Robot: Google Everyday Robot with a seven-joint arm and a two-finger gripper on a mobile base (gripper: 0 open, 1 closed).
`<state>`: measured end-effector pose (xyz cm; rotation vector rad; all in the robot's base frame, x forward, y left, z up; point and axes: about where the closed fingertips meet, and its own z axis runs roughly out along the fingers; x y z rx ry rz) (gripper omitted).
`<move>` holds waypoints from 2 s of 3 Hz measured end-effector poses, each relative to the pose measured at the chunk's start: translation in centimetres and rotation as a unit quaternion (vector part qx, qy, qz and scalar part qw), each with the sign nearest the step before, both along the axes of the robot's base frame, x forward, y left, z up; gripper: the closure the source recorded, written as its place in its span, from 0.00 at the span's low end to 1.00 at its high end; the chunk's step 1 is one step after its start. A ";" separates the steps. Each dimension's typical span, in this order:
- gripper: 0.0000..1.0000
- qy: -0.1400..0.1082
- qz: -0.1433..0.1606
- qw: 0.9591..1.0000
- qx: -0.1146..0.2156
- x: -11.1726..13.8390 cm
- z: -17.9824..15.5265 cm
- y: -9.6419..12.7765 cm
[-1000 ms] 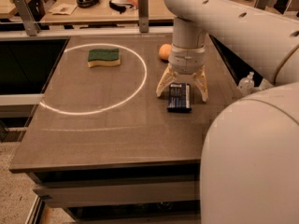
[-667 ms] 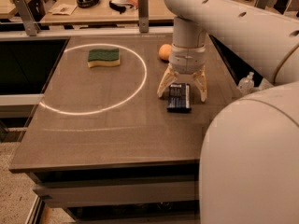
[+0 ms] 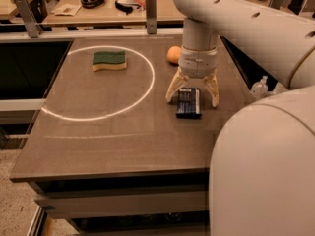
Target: Pick rxbar blueberry
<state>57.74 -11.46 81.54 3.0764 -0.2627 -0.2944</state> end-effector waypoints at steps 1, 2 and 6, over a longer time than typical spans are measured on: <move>0.47 0.000 -0.001 1.000 -0.001 0.0 0.0 0.0; 0.47 0.000 -0.001 1.000 -0.001 0.0 0.1 -0.1; 0.50 0.001 -0.003 1.000 -0.003 0.0 0.2 -0.2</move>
Offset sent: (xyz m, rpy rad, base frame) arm -0.0770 0.0057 0.1426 -0.1151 0.0004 0.0157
